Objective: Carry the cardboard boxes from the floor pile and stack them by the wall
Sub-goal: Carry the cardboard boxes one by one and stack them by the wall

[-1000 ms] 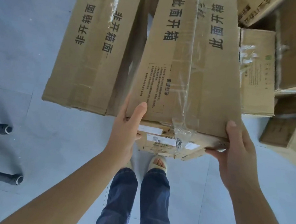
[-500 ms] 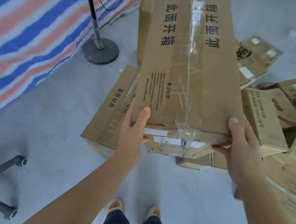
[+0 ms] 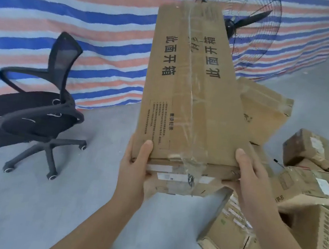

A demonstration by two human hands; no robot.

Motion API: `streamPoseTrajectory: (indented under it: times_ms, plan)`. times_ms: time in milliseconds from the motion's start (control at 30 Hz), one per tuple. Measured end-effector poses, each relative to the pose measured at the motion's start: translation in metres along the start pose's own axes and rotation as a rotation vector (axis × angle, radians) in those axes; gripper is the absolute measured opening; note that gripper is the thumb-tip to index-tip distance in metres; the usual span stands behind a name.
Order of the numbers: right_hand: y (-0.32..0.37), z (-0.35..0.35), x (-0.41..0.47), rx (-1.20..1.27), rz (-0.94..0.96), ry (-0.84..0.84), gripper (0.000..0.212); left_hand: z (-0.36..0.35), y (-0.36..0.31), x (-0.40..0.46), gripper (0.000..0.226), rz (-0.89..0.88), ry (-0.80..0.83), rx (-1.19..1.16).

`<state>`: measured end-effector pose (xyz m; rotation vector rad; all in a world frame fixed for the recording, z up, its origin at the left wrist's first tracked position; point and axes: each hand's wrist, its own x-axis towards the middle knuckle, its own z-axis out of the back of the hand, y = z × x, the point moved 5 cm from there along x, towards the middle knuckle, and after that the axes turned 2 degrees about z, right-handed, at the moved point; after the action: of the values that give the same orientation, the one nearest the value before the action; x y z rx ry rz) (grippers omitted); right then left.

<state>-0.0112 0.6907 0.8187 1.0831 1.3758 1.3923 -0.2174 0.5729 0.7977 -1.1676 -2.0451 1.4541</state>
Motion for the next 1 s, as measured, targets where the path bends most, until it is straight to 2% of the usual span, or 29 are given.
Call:
streamPoseTrajectory:
  times_ms: [100, 233, 533, 600, 733, 1000]
  plan:
    - [-0.004, -0.022, -0.027, -0.001, -0.051, 0.131, 0.036, 0.033, -0.006, -0.046, 0.027, -0.004, -0.126, -0.007]
    - [-0.019, -0.056, -0.073, -0.016, -0.125, 0.258, 0.025, 0.084, -0.004, -0.112, 0.020, -0.021, -0.276, -0.004]
    - [-0.059, -0.155, -0.228, -0.278, -0.280, 0.626, 0.054, 0.222, 0.020, -0.293, 0.016, -0.005, -0.671, -0.144]
    - [-0.070, -0.181, -0.278, -0.326, -0.287, 0.710, 0.048, 0.259, 0.028, -0.346, 0.017, -0.010, -0.764, -0.191]
    - [-0.086, -0.231, -0.396, -0.395, -0.289, 0.910, 0.015, 0.330, 0.037, -0.462, 0.018, -0.029, -0.959, -0.265]
    - [-0.099, -0.329, -0.608, -0.508, -0.259, 1.281, 0.018, 0.429, 0.033, -0.669, 0.014, -0.138, -1.323, -0.387]
